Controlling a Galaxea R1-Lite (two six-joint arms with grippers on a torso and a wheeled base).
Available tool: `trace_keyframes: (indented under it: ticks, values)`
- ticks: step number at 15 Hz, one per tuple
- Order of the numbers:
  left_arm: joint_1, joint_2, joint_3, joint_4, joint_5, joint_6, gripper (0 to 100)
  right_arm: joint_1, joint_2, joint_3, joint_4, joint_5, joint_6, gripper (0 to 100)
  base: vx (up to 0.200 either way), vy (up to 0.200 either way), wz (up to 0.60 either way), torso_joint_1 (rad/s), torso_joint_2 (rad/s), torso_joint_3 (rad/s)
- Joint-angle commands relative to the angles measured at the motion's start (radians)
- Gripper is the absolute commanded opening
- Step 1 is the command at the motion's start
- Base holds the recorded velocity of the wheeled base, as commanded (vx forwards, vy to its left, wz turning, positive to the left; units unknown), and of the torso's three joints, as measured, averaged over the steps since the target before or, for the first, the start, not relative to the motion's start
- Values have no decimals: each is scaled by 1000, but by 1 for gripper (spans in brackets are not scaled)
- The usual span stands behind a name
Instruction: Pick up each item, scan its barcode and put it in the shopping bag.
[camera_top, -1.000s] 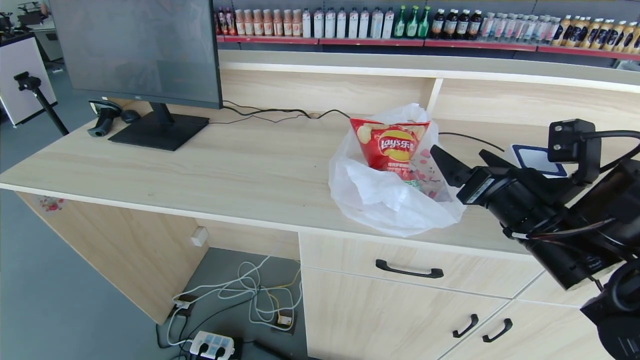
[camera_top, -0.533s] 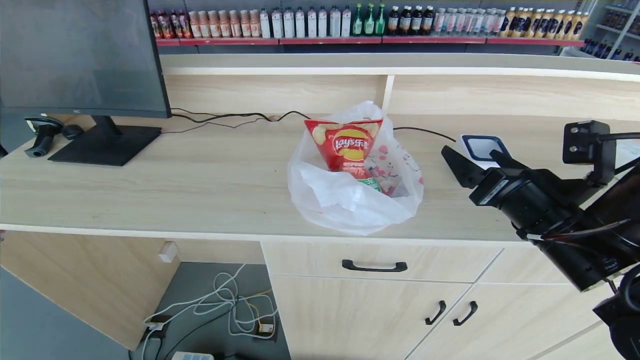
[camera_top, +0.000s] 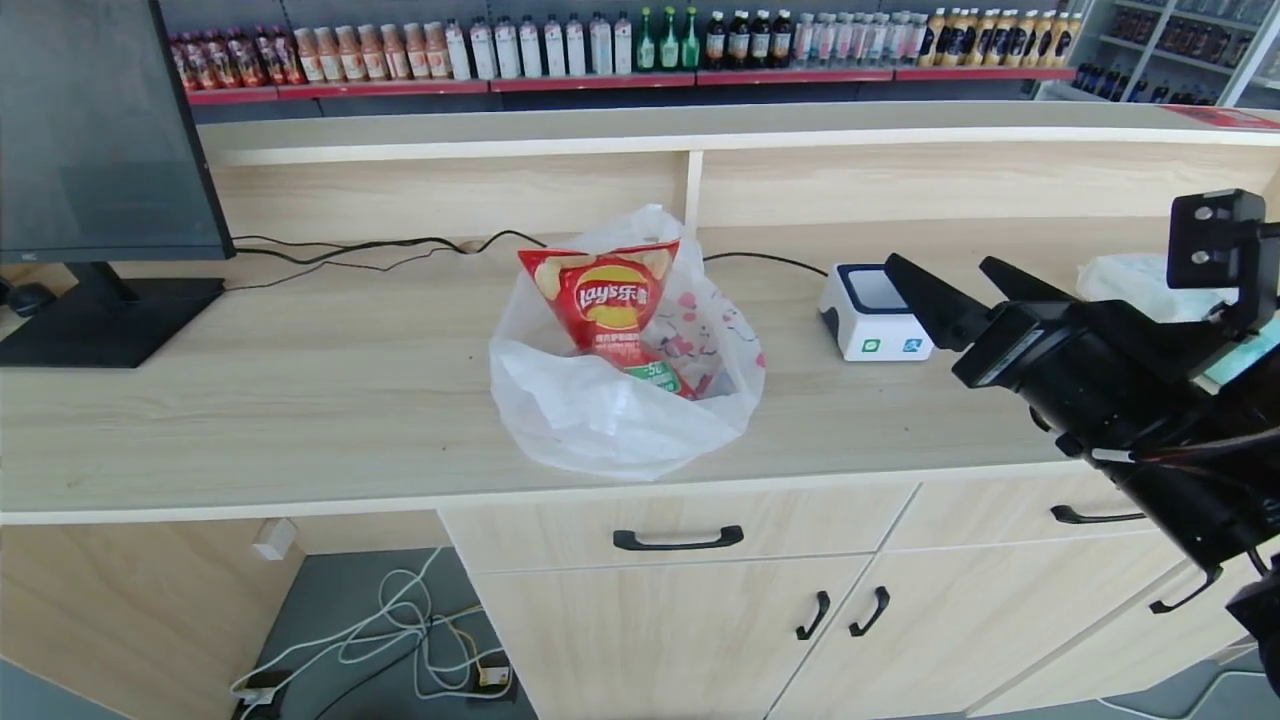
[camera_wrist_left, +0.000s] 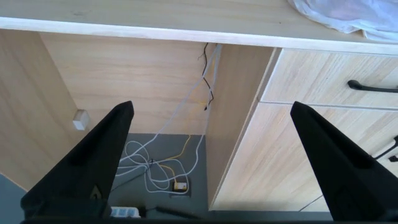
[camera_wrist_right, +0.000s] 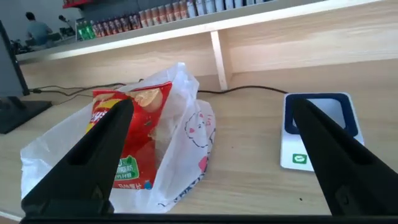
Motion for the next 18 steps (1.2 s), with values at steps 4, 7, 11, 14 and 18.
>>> trace_keyframes:
  ticks: [4, 7, 11, 14, 18]
  values:
    - [0, 0, 0, 0, 0, 0, 100, -5, -11, 68, -45, -2, -8, 100, 0, -200, 0, 2, 0, 6]
    - [0, 0, 0, 0, 0, 0, 100, -4, 6, 65, -59, 6, -23, 100, 0, -200, 0, 4, 1, 2]
    - [0, 0, 0, 0, 0, 0, 100, -4, 28, 62, -68, 10, -28, 100, 0, -200, 0, -2, 4, 1]
    - [0, 0, 0, 0, 0, 0, 100, 3, 35, 67, -68, 10, -30, 100, 0, -200, 0, 2, 4, 2]
    - [0, 0, 0, 0, 0, 0, 100, 3, 37, 73, -73, 12, -40, 100, 0, -200, 0, 0, 5, 1]
